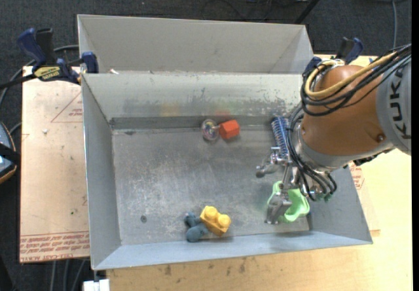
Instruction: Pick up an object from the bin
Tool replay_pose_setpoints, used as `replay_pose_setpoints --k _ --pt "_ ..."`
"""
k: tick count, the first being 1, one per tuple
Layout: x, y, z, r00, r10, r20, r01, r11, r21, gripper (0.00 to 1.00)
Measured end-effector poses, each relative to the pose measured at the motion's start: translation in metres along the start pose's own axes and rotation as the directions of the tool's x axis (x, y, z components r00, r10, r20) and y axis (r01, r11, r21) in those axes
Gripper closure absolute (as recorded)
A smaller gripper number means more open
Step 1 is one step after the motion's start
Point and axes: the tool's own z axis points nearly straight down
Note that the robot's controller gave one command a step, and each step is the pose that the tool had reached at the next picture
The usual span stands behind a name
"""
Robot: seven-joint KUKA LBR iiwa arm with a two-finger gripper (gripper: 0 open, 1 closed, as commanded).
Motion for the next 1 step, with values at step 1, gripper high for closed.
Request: replay_pose_setpoints --k 1 --pt "-0.0217 -0.109 0.0773 0.999 0.052 0.005 -0.052 0.999 0.003 0.0"
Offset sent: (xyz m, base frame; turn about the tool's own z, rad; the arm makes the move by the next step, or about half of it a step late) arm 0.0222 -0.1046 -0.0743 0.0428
